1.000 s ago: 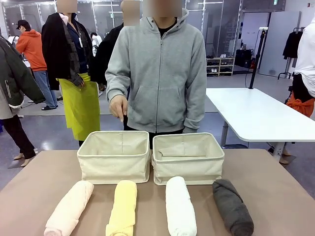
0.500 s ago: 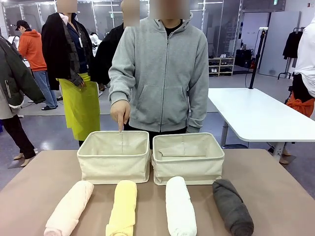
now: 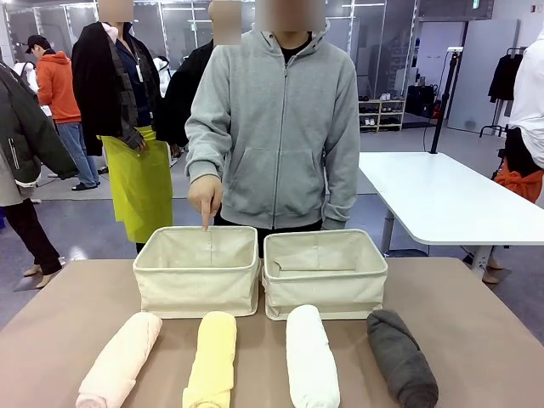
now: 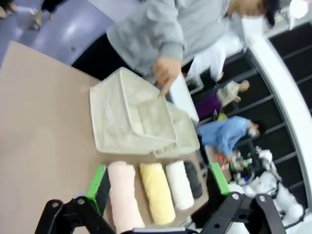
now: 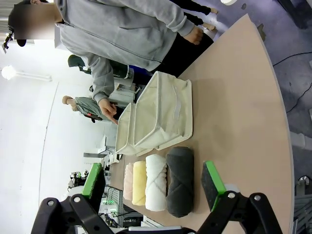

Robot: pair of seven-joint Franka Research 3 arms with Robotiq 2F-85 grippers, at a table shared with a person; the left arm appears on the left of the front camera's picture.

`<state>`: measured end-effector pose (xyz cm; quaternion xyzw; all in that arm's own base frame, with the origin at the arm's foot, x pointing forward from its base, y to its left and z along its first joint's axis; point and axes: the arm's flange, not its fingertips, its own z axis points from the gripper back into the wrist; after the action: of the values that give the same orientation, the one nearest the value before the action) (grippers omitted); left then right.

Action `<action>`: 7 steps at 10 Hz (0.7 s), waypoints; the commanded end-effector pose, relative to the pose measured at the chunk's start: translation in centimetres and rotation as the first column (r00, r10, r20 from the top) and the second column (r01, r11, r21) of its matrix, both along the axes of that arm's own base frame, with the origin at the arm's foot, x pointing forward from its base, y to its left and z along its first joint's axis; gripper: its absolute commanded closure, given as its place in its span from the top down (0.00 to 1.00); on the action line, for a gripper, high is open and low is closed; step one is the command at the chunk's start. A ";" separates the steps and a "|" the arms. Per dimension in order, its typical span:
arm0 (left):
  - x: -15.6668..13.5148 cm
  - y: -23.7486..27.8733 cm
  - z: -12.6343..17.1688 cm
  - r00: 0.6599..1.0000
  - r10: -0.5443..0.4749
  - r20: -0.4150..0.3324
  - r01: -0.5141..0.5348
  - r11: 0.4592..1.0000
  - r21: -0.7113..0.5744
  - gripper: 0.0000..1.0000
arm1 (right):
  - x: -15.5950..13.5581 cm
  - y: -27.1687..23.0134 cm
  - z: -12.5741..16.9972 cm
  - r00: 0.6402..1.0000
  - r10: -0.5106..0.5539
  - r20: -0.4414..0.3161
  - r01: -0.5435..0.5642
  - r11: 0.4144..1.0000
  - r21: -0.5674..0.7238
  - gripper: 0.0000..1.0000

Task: Divide the towels into two baskets.
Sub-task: Pick up one hotel-folded towel and place it in the Fabric basket indicated by the person.

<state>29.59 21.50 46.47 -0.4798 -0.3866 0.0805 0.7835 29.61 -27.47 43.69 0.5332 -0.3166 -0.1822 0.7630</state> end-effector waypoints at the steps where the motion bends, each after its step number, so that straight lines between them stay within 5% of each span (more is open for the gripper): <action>1: 0.2 -2.1 2.9 0.989 -0.116 -0.091 0.129 0.979 0.160 1.00 | -0.2 -0.1 0.2 1.000 -0.002 0.007 0.002 1.000 0.005 1.00; 3: 0.9 -6.0 3.7 0.957 -0.193 -0.218 0.246 0.937 0.248 1.00 | -0.2 -0.1 0.2 1.000 -0.002 0.007 0.002 1.000 0.005 1.00; 7: 1.7 -15.8 2.4 0.889 -0.174 -0.424 0.377 0.803 0.461 1.00 | -0.2 -0.1 0.2 1.000 -0.002 0.007 0.002 1.000 0.005 1.00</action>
<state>31.74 7.17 49.23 -0.3105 -0.1816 -0.0575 0.9313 29.63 -27.50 43.62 0.5334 -0.3160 -0.1829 0.7630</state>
